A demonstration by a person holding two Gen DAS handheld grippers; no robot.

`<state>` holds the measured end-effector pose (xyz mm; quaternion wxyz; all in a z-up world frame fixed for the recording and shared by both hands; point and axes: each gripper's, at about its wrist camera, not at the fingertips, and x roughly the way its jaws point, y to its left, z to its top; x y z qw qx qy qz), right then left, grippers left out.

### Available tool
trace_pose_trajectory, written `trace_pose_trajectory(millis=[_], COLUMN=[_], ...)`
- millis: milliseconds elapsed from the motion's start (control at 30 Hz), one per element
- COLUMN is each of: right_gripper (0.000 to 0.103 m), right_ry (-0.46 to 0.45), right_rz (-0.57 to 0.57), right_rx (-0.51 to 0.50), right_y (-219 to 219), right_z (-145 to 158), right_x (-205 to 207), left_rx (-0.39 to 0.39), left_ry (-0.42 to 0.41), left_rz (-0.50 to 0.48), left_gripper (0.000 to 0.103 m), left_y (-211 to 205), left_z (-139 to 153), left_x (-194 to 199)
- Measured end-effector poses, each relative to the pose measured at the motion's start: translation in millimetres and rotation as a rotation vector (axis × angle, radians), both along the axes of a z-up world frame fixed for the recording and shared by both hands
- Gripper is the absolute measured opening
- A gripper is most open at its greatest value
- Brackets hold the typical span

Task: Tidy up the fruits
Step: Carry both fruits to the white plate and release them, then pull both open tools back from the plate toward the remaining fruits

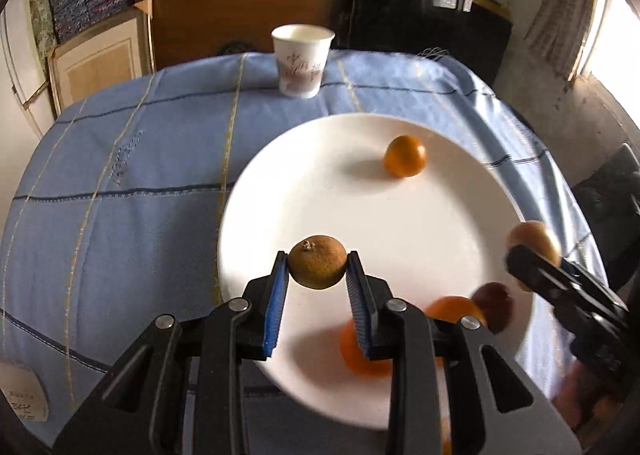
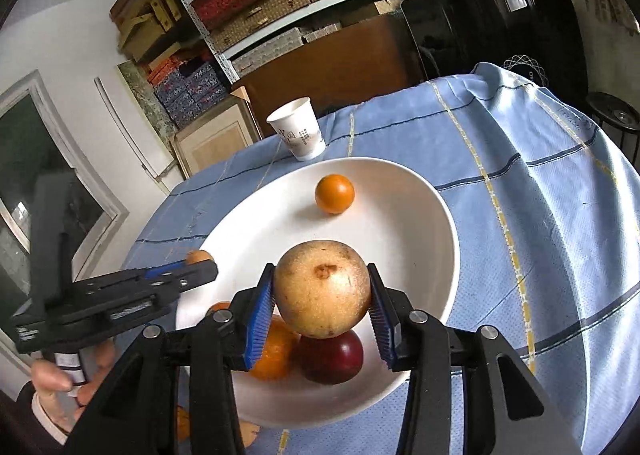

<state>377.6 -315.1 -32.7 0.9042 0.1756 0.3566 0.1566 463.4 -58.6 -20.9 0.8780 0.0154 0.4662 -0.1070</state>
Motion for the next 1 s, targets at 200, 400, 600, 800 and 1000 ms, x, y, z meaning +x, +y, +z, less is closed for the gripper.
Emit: trace_pose_trajectory(millis=[200, 400, 600, 800, 1000], right_gripper=[0.046, 0.051, 0.06, 0.061, 0.062], right_ry=[0.01, -0.041, -0.095, -0.11, -0.122], right_rz=[0.012, 0.005, 0.029, 0.081, 0.155], right_rx=[-0.011, -0.001, -0.015, -0.038, -0.099], right_y=[2, -2, 0, 13, 27], right_z=[-5, 10, 29, 36, 31], right_x=[2, -9, -34, -63, -103], left_rx=[-0.003, -0.002, -0.018, -0.046, -0.105], left_ry=[-0.011, -0.089, -0.244, -0.316, -0.246], left_rz=[0.019, 0.019, 0.039, 0.073, 0.144], left_gripper=[0.041, 0.065, 0.096, 0.098, 0.098], left_y=[5, 12, 34, 68, 101], left_z=[1, 30, 68, 62, 21], left_x=[-5, -36, -107, -184, -222])
